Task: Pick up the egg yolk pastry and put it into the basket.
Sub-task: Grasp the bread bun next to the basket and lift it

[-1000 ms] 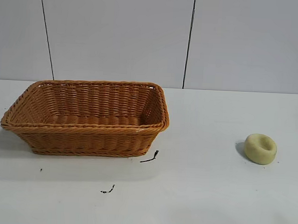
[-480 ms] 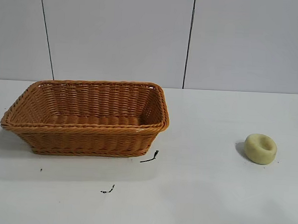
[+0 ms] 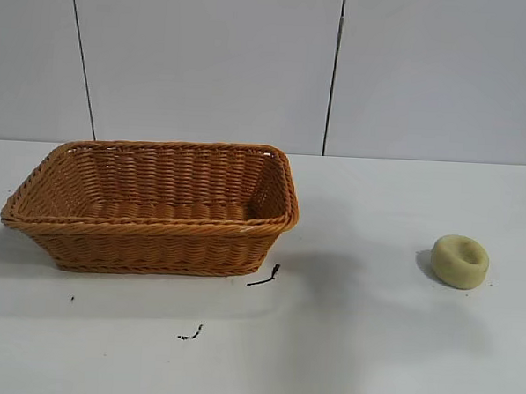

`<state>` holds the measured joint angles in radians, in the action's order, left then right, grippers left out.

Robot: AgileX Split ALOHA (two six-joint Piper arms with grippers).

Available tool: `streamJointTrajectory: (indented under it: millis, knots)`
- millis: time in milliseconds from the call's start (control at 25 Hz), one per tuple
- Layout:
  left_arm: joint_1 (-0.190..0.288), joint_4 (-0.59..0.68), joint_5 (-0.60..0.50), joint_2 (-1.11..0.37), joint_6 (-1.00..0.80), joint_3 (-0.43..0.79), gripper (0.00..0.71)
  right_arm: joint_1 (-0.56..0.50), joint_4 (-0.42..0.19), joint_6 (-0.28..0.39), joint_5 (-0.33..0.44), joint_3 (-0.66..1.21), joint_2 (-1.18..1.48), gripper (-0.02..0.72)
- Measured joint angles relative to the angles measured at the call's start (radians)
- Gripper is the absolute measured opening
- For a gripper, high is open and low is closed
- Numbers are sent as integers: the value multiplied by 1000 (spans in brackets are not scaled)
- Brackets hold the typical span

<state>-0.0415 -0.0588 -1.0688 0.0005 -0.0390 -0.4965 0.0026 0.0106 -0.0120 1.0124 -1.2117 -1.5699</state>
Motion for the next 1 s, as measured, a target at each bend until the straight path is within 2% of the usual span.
streamJointTrajectory:
  millis: [240,360,760,1000]
  knots:
    - [0,0,0,0,0,0,695,78,-3,-14,0,-153,-168,686]
    - [0,0,0,0,0,0,695,102,1,12,0,-183,-208,686]
    - [0,0,0,0,0,0,695,48,-23,24,-1,-188,-328,686]
    - [0,0,0,0,0,0,695,44,-2,0,-37,-188,-425,686]
